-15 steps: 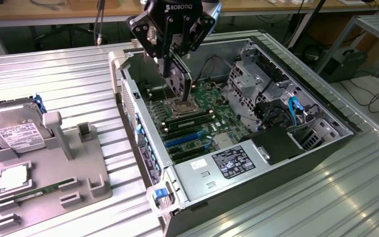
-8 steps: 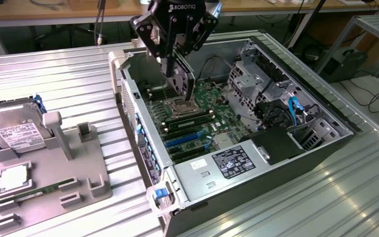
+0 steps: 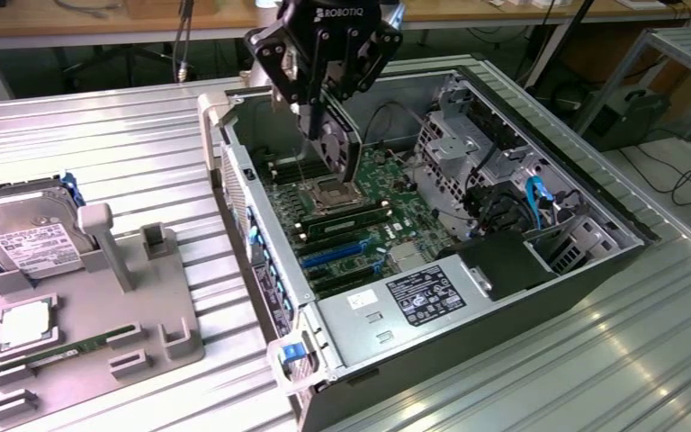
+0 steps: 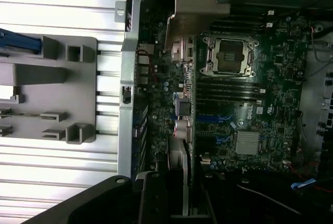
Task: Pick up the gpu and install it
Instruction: 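Pick up the gpu and move the gpu toward the slot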
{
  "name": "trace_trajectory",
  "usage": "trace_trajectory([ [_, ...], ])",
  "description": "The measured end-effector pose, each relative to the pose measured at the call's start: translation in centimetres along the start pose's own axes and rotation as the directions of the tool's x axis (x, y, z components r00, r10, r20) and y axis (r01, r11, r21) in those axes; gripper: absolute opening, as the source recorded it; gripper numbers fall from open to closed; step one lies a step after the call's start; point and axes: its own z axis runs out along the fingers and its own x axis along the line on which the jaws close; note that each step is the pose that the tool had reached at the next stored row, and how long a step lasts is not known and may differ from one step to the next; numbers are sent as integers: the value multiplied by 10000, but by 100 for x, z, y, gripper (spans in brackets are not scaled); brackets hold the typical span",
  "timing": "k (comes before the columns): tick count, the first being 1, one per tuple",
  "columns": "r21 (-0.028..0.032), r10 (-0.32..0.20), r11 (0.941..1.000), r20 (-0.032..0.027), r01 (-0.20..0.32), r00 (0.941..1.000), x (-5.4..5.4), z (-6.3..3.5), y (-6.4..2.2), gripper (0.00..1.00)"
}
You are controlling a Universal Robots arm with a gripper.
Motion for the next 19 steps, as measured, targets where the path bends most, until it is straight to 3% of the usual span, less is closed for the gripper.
trace_trajectory([
  [12,0,0,10000,0,0,10000,-90,1,-6,28],
  [19,0,0,10000,0,0,10000,-216,5,-13,28],
])
